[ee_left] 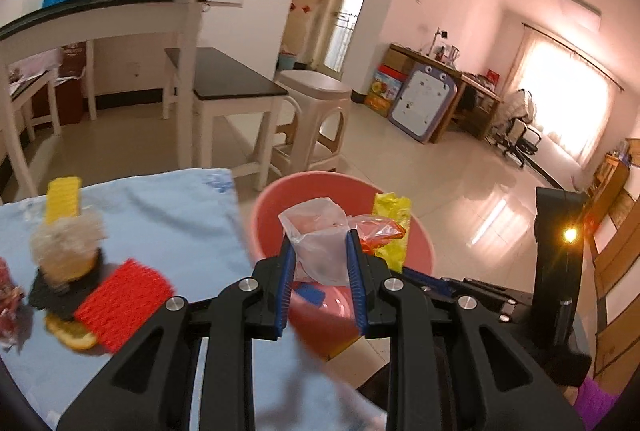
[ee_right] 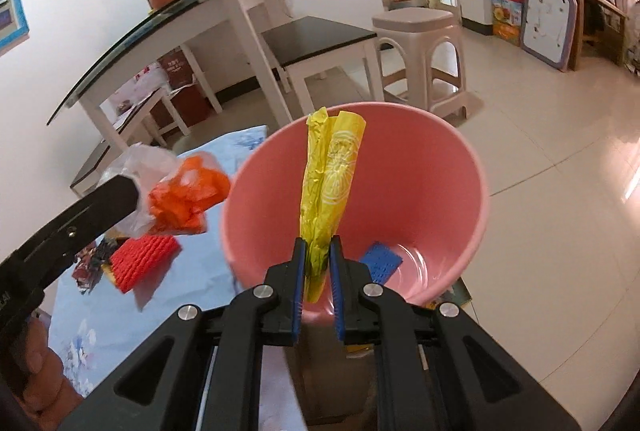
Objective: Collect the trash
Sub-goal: 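Move both tools over the pink bucket and open them to drop the bags, then return both tools to the table and grasp the red foam net with the right tool, then grasp the clear bubble bag with the left tool while the right tool holds the red net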
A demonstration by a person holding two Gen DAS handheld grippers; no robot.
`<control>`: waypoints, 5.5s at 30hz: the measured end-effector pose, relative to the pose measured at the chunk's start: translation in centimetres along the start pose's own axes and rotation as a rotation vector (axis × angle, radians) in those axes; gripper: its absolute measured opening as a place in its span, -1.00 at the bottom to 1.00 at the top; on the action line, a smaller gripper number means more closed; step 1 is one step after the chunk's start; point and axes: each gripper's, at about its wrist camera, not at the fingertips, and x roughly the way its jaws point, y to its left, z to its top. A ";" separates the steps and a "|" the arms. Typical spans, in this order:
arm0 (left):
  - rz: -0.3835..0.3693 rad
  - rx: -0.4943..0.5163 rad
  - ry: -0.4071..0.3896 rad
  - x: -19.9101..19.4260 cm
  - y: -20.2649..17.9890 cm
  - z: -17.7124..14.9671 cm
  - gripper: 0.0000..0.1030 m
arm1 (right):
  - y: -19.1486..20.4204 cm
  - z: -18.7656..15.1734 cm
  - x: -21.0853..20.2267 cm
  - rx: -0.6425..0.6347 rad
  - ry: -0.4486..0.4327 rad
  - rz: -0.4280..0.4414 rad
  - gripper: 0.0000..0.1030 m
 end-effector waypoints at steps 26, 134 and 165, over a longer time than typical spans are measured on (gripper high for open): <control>0.004 -0.021 0.098 4.8 -0.5 1.4 -0.23 | -2.4 0.3 1.3 0.043 -0.003 -0.035 -0.10; 0.341 -0.360 0.011 -3.7 23.6 0.0 -0.23 | 13.8 -4.9 5.7 -0.123 0.107 0.136 -0.83; 0.279 -0.158 -0.105 -10.6 13.6 -3.5 -0.57 | 13.2 -5.8 1.3 -0.140 0.047 0.165 -0.83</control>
